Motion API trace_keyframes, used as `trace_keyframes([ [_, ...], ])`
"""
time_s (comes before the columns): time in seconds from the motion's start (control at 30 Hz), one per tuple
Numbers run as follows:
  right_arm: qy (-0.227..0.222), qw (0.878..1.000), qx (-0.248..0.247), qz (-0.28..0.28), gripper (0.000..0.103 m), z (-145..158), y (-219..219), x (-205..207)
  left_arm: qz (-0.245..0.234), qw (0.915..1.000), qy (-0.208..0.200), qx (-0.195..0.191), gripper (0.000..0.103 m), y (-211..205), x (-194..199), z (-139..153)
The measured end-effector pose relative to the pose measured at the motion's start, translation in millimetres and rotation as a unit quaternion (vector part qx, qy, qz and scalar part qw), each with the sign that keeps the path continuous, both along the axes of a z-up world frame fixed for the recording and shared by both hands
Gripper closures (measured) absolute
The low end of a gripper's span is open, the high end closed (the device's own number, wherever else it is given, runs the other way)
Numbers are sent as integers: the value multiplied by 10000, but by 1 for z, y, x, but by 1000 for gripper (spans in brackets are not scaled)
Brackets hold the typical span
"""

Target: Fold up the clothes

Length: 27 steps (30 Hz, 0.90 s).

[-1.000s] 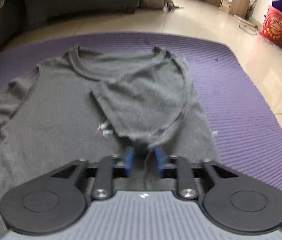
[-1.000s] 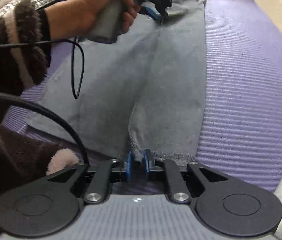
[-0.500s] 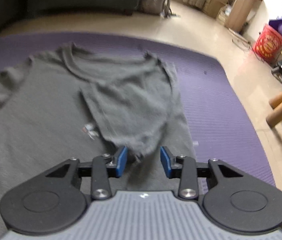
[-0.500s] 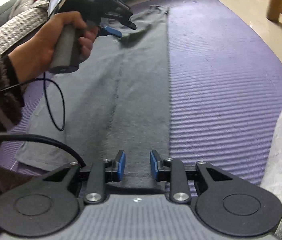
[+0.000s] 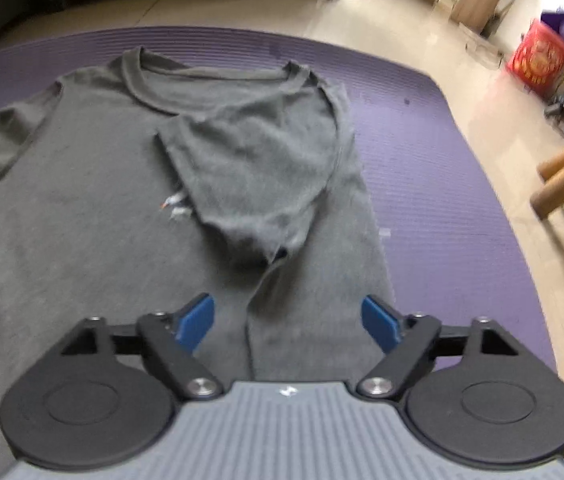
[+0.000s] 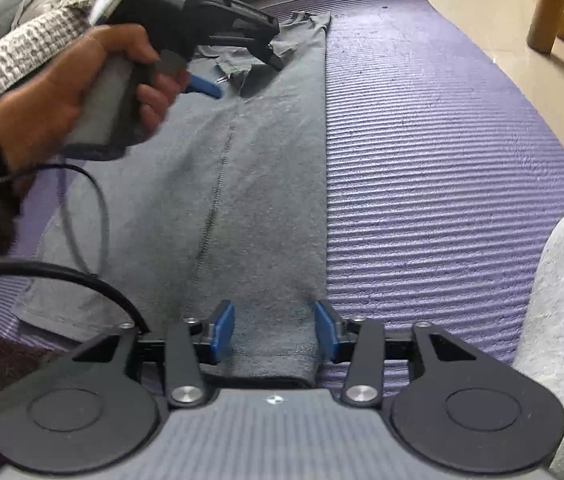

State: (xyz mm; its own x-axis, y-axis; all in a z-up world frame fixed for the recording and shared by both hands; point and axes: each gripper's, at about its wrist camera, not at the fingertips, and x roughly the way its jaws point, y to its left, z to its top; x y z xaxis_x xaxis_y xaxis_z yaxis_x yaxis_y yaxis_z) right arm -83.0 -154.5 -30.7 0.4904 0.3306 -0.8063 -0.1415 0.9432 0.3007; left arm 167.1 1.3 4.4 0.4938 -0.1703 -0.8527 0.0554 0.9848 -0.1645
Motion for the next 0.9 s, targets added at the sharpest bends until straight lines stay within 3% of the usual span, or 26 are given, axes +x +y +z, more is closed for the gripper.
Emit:
trace_keyframes([
  [0.1, -53, 9997, -218, -19, 47, 7, 0, -2, -27, 9997, 169, 174, 3, 9, -18, 14],
  [0.33, -258, 9980, -574, -116, 32, 9, -1, 0, 139, 9988, 223, 404, 1, 46, -66, 46],
  [0.43, -352, 9973, -546, -343, 25, 9, -7, -2, 452, 9981, 77, 406, 1, 83, -73, 56],
  [0.57, -398, 9970, -459, -471, 25, 11, -9, -5, 1112, 9930, 159, 373, 1, 135, -68, 53],
  [0.7, -551, 9959, -588, -404, 25, 11, 0, -4, 2001, 9796, 160, -97, 1, 201, -62, 36],
  [0.83, -979, 9843, -1410, 415, 25, 17, 31, 1, 2381, 9712, 73, -63, 1, 234, -48, 23],
  [0.9, -1356, 9675, -1814, 1124, 25, 26, 52, 5, 2539, 9672, 67, 19, 1, 246, -40, 18],
])
